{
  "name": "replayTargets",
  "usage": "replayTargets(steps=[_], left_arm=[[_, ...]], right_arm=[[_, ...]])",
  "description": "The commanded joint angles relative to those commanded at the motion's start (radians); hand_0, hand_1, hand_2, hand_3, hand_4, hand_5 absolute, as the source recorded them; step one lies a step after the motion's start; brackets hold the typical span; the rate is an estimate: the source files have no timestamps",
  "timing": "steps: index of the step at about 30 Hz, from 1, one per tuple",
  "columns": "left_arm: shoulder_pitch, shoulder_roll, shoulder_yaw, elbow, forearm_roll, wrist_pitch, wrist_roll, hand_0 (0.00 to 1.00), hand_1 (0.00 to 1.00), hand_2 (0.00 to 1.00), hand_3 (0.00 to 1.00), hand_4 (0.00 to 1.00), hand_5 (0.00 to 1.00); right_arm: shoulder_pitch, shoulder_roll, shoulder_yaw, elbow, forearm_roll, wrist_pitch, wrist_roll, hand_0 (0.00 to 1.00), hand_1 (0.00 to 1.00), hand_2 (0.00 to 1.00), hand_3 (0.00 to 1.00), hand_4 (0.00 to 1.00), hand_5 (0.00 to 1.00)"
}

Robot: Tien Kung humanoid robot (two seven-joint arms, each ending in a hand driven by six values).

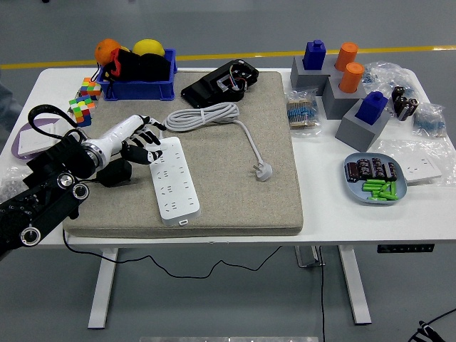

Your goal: Press the white button,pick up the black plug,place it near the board,insert it into the board

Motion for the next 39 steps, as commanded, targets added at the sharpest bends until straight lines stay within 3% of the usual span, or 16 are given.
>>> replayTargets(steps=[1,7,8,13,14,31,39], left_arm=[[-0.005,-0.001,0.005,0.004,0.001,-0.001,0.002,0.118,0.160,0.219,0.791,0.640,0.110],[-0.061,-0.019,0.056,0.048,-0.005,-0.018,0.030,0.118,0.160,0.219,0.791,0.640,0.110],[-0.069,-0.021,0.066,0.055,-0.012,-0.025,0.041,0.041,0.061,0.133,0.739,0.660,0.140],[-0.105,-0.031,0.117,0.094,-0.072,-0.070,0.119,0.041,0.061,0.133,0.739,0.660,0.140],[-0.110,-0.033,0.128,0.103,-0.084,-0.077,0.130,0.025,0.041,0.087,0.711,0.678,0.136],[-0.139,-0.043,0.181,0.138,-0.111,-0.088,0.156,0.013,0.037,0.072,0.691,0.670,0.125],[-0.156,-0.051,0.167,0.149,-0.106,-0.088,0.160,0.006,0.033,0.070,0.686,0.648,0.137]], right_arm=[[0.000,0.000,0.000,0.000,0.000,0.000,0.000,0.780,0.608,0.627,0.640,0.722,0.477],[-0.001,0.000,-0.001,-0.002,0.000,0.000,0.000,0.780,0.608,0.627,0.640,0.722,0.477],[-0.001,0.000,-0.001,-0.002,-0.001,0.001,0.000,0.780,0.608,0.627,0.640,0.722,0.478],[0.002,-0.001,0.000,-0.003,-0.001,0.001,0.000,0.780,0.608,0.627,0.640,0.722,0.478],[0.003,-0.001,-0.003,-0.003,0.002,0.001,0.000,0.780,0.608,0.627,0.640,0.723,0.479],[0.002,-0.003,-0.011,-0.003,0.007,0.001,0.000,0.781,0.608,0.627,0.640,0.723,0.478],[0.005,-0.004,-0.014,-0.003,0.012,0.001,0.001,0.780,0.608,0.627,0.641,0.723,0.478]])
